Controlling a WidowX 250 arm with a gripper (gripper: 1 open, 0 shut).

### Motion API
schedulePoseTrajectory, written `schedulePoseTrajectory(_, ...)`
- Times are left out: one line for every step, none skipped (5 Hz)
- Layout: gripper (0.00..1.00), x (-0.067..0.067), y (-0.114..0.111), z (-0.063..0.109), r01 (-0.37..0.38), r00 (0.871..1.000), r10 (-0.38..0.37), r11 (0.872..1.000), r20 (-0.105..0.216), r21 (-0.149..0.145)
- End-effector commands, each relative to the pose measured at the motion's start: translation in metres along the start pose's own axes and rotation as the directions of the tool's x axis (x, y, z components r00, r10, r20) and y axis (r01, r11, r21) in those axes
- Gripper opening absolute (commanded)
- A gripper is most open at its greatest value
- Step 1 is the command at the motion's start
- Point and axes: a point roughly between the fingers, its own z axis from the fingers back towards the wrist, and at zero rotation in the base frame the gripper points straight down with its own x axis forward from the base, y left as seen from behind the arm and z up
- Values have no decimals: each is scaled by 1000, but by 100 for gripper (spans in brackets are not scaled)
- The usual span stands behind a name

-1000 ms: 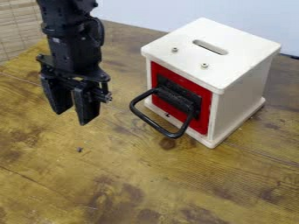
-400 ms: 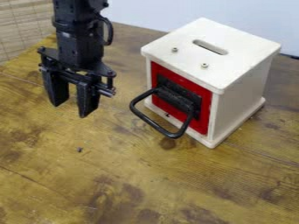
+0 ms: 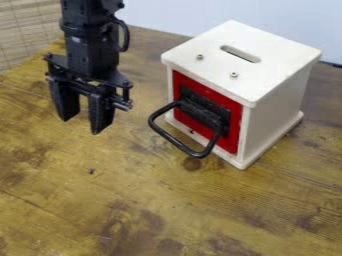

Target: Close the drawer

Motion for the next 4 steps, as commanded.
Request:
schedulePoseTrajectory(0,-1,0,28,31,994,-31,1000,108,-4)
schedulePoseTrajectory(0,-3,-2,30,37,991,-35,999,130,-17)
schedulePoseTrajectory(0,-5,-2,33,33,990,-30,999,140,-20)
schedulePoseTrajectory(0,-8,-2,36,22,989,-19,1000,143,-22)
